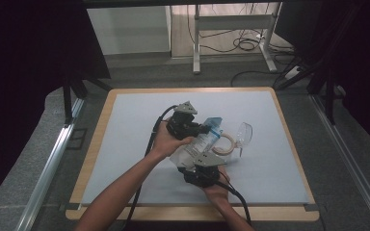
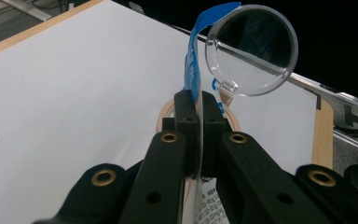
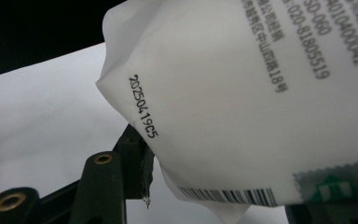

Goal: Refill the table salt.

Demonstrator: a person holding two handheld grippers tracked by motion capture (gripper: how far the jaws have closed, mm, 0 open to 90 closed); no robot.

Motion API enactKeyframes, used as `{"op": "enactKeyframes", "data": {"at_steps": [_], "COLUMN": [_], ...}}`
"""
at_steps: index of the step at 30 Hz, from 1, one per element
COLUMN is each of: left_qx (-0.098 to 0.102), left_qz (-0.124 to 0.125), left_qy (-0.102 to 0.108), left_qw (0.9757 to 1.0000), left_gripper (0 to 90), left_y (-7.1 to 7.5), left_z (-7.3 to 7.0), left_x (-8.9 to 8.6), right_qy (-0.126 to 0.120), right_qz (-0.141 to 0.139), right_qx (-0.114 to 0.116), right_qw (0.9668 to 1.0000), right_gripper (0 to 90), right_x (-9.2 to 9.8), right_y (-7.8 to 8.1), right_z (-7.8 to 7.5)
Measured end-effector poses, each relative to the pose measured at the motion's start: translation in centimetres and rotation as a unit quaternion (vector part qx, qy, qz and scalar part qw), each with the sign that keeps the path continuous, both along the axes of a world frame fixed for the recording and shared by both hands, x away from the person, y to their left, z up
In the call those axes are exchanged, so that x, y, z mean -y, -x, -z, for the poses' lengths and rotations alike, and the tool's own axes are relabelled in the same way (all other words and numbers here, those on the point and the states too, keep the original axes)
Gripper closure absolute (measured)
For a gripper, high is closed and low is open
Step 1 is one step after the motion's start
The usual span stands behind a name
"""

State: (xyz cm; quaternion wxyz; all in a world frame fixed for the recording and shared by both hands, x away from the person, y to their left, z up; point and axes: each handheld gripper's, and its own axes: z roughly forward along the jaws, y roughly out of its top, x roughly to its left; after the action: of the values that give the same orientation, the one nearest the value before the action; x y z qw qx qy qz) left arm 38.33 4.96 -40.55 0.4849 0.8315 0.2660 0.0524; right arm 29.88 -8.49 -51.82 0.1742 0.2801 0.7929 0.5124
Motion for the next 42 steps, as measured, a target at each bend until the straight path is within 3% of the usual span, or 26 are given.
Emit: {"op": "enactKeyframes", "data": {"at_steps": [26, 42], "left_qx": [0.000, 0.002], "left_qz": [0.003, 0.004], "left_qy": [-0.036, -0.064], "left_qw": [0.9993, 0.9980], "left_gripper": [89.8, 89.8], "left_y": [-0.7, -1.0], "left_z": [-0.5, -1.0], "left_x": [1.4, 2.1], "right_qy": [-0.025, -0.069], "right_qz": [0.026, 0.039], "right_qx": [-0.016, -0.025], "right_qw": [0.9992, 0.9965], "right_gripper": [49.4, 49.5], "right_x": [-0.5, -0.8], "right_y": [0.0, -0.2], "right_z": [-0.7, -0.7]}}
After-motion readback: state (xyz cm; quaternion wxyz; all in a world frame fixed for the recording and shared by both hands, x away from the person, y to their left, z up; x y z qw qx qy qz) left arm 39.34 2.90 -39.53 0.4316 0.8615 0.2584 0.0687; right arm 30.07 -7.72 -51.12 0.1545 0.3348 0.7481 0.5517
